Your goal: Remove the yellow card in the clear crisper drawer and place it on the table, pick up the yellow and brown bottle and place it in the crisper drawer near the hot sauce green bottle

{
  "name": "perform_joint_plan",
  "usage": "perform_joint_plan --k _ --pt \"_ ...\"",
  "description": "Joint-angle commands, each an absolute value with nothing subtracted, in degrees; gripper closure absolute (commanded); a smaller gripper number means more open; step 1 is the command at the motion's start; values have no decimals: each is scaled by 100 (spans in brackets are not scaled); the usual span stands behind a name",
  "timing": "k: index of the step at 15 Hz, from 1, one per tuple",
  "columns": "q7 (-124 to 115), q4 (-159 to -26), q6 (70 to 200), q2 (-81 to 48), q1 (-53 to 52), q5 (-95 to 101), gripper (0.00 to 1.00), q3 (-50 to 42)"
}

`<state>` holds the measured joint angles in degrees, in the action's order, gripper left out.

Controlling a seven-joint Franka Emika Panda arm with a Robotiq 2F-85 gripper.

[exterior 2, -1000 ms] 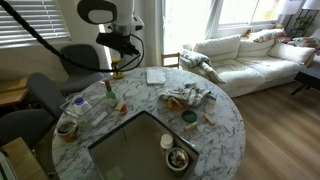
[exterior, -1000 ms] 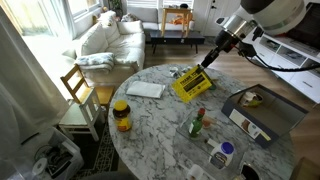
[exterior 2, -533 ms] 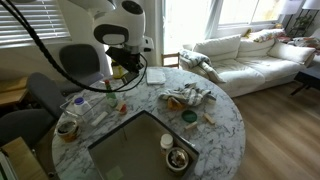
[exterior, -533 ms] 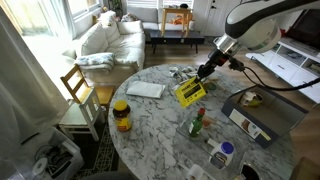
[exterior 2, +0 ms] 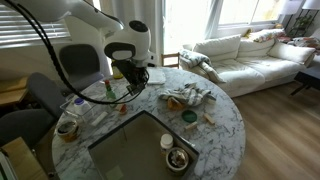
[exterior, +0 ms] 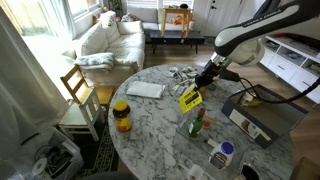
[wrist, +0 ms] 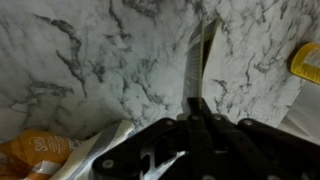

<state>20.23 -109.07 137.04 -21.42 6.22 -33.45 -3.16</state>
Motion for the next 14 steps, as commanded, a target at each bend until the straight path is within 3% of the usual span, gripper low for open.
perform_joint_plan --k 1,8,9,14 --pt "1560 -10699 13658 -2468 756 -3019 100 -201" --pt "291 -10563 13394 -2755 518 -1293 100 -471" --pt "143 -10538 13325 -2773 484 -1044 78 -510" --pt "-389 -10331 12749 -2615 357 -201 43 -630"
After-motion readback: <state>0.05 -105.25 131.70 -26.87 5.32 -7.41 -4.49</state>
